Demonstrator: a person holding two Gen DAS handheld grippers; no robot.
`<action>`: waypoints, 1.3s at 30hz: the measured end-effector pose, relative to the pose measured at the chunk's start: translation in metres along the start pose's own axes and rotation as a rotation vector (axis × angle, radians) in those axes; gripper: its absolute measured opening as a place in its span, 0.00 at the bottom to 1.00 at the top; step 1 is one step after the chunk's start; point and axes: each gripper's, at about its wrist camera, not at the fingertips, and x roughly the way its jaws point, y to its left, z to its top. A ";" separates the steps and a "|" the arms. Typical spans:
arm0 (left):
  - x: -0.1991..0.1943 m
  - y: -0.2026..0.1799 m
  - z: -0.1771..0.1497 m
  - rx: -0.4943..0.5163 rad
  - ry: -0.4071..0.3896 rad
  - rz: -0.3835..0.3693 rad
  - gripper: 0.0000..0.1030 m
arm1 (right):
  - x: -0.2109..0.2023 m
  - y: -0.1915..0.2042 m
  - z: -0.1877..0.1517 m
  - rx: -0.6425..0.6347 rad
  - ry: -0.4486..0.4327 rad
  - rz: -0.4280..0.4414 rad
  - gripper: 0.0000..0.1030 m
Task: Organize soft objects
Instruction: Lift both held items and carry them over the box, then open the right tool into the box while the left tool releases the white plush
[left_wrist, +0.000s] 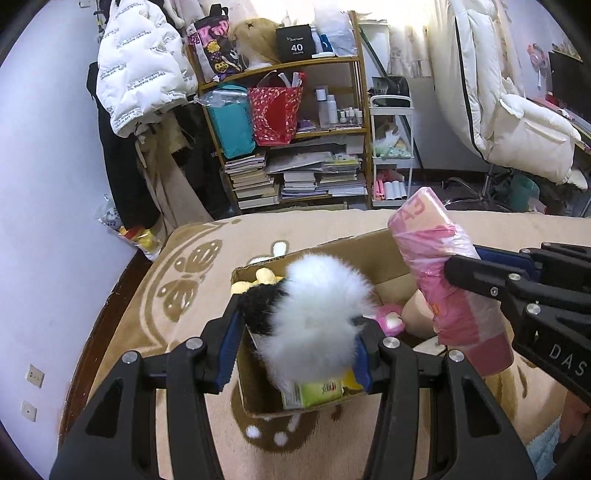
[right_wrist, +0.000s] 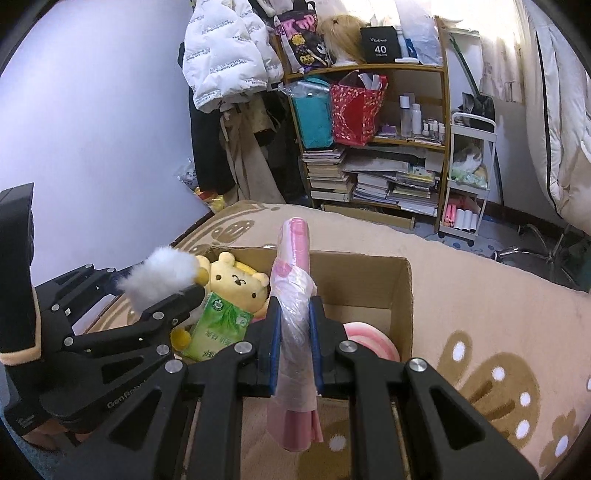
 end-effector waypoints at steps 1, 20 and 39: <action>0.003 0.000 0.000 0.001 0.001 -0.002 0.48 | 0.001 -0.001 0.000 0.006 0.001 0.001 0.15; 0.031 -0.013 -0.007 -0.018 0.063 -0.087 0.51 | 0.027 -0.025 -0.006 0.111 0.088 0.018 0.19; 0.010 0.015 -0.012 -0.133 0.081 -0.028 0.96 | 0.002 -0.025 -0.007 0.132 0.080 0.018 0.47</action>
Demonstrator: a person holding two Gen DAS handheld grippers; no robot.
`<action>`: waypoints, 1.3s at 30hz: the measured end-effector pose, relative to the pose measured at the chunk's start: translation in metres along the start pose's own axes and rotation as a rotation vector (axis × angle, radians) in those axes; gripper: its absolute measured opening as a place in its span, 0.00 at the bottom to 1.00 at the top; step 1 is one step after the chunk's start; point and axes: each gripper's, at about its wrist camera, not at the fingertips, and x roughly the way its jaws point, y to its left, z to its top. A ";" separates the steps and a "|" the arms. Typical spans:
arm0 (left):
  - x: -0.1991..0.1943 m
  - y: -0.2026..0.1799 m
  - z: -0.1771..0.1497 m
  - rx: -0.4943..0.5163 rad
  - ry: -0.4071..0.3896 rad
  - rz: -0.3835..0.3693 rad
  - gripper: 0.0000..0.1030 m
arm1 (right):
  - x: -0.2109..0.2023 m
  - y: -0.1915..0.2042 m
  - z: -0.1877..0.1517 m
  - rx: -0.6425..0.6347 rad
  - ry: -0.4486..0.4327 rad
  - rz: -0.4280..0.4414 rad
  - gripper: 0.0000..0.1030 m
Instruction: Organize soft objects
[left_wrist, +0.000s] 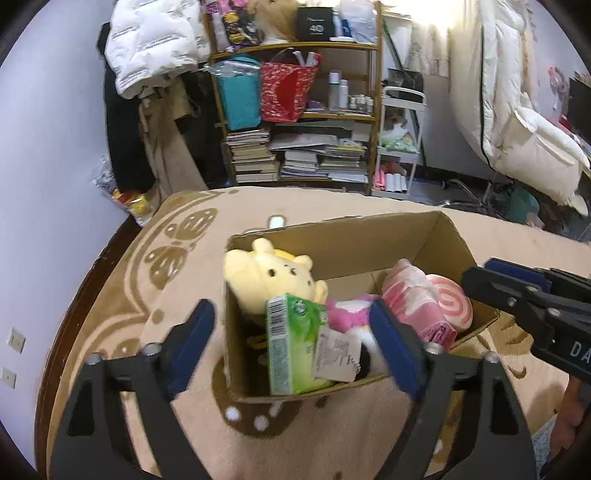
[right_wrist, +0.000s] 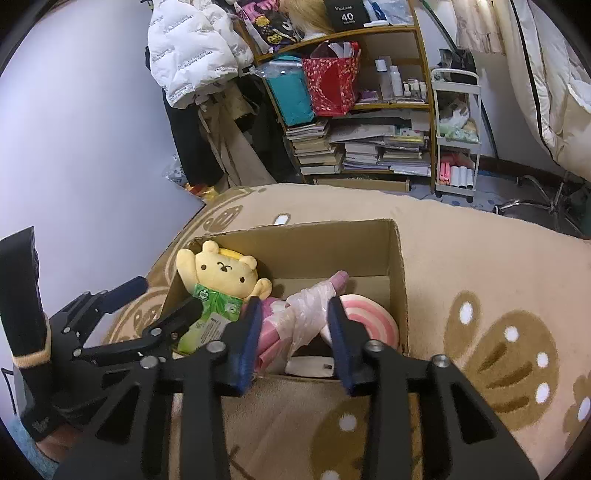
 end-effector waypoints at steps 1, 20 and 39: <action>-0.005 0.004 -0.001 -0.027 0.001 0.003 0.99 | -0.003 0.001 -0.001 -0.007 -0.007 -0.010 0.51; -0.106 0.023 -0.020 -0.111 -0.109 0.084 1.00 | -0.101 0.016 -0.021 -0.069 -0.201 -0.029 1.00; -0.188 0.011 -0.085 -0.108 -0.259 0.145 1.00 | -0.159 0.019 -0.070 -0.096 -0.316 -0.025 1.00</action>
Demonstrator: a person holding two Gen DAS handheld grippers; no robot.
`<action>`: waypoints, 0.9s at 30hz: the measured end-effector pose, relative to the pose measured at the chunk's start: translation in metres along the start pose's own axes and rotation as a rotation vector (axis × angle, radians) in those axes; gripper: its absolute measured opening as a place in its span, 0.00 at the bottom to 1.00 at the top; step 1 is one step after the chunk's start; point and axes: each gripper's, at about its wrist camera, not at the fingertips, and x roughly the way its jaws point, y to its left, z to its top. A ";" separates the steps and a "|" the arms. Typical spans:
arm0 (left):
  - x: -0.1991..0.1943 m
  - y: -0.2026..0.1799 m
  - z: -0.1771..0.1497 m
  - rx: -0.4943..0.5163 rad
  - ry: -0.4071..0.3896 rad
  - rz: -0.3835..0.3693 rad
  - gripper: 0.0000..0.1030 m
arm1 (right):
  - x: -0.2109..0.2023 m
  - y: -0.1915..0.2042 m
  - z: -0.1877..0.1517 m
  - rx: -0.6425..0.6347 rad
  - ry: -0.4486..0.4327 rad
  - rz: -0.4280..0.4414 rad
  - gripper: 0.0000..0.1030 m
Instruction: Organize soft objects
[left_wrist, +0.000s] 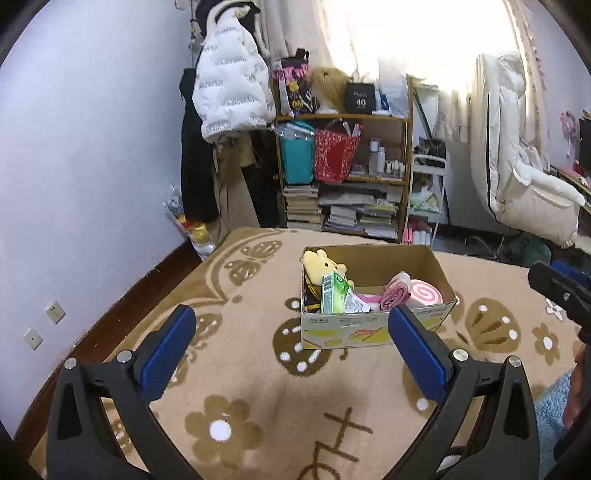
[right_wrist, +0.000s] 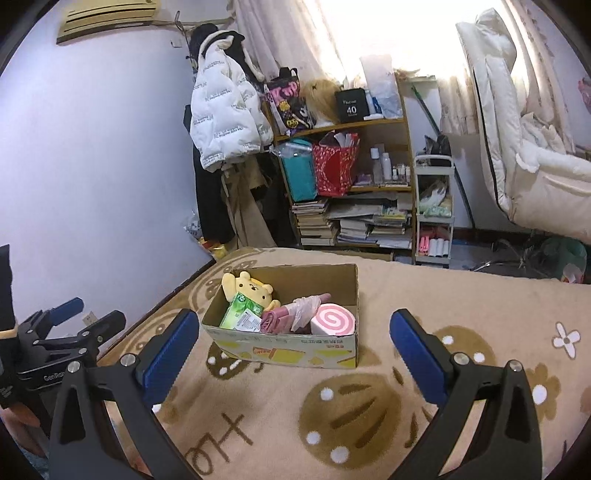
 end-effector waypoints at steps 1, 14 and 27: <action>-0.005 0.002 -0.003 -0.016 -0.013 -0.007 1.00 | -0.002 0.000 -0.002 -0.001 -0.005 0.005 1.00; -0.015 0.010 -0.026 -0.064 -0.038 -0.025 1.00 | -0.008 0.008 -0.030 -0.024 -0.039 0.021 1.00; -0.013 0.007 -0.036 -0.058 -0.055 0.002 1.00 | -0.001 -0.009 -0.051 -0.028 -0.020 -0.017 1.00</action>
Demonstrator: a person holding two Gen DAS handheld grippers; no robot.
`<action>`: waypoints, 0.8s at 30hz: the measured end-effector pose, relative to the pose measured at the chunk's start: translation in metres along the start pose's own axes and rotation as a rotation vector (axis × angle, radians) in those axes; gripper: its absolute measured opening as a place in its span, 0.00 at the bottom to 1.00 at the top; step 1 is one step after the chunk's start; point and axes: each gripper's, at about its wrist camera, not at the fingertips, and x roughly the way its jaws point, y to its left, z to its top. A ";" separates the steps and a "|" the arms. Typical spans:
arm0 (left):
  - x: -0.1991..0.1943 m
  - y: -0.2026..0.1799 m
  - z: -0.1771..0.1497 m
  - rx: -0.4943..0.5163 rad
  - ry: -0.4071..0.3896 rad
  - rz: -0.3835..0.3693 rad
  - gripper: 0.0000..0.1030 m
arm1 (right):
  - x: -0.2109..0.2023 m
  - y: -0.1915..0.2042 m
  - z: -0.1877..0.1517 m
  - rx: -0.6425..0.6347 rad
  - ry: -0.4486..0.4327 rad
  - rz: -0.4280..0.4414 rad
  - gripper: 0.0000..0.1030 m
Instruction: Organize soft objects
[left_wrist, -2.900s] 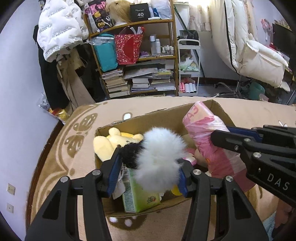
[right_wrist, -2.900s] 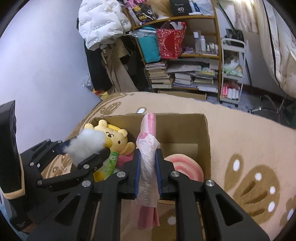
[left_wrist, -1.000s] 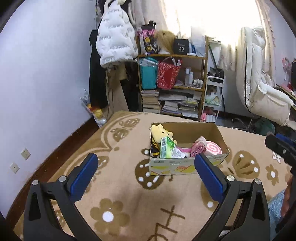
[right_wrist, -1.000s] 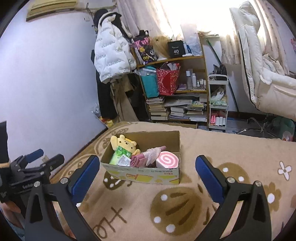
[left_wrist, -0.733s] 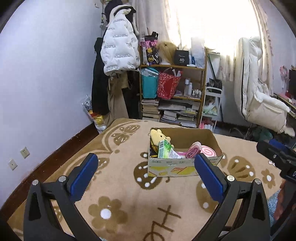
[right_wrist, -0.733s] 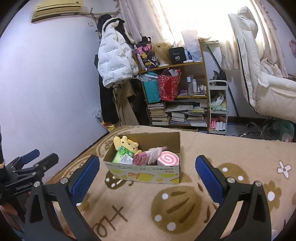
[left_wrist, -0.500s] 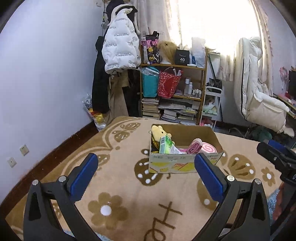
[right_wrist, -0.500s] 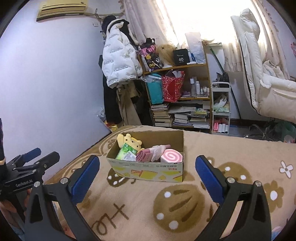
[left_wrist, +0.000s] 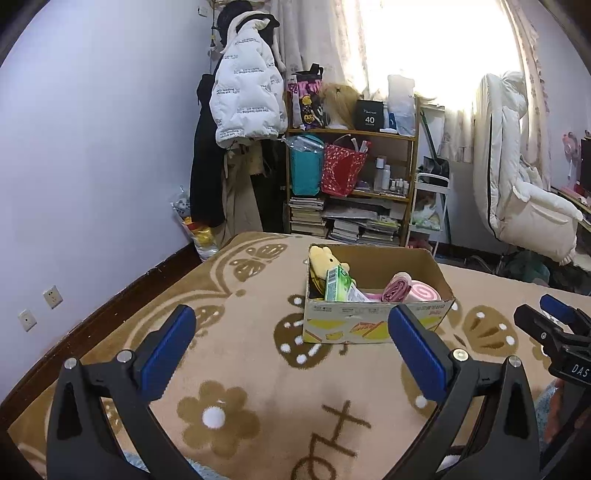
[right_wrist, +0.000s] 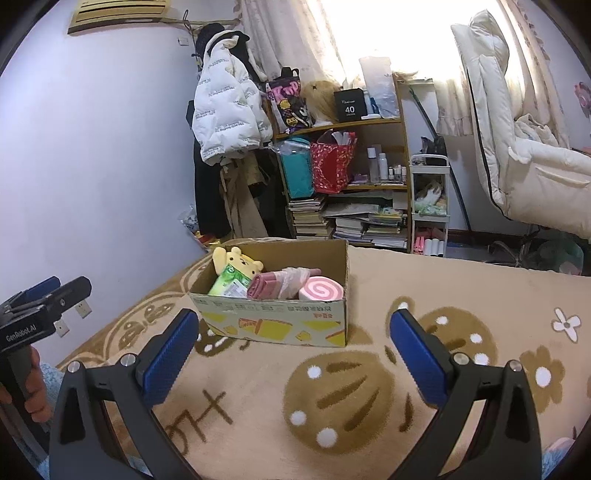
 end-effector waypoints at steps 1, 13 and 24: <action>0.000 -0.001 -0.001 0.003 0.002 -0.002 1.00 | 0.001 -0.001 -0.001 -0.001 0.003 -0.001 1.00; 0.008 -0.007 -0.004 0.018 0.039 -0.015 1.00 | 0.001 -0.007 -0.004 0.007 0.010 0.008 1.00; 0.013 0.000 -0.005 -0.015 0.065 -0.019 1.00 | 0.000 -0.010 -0.007 0.002 0.016 0.009 1.00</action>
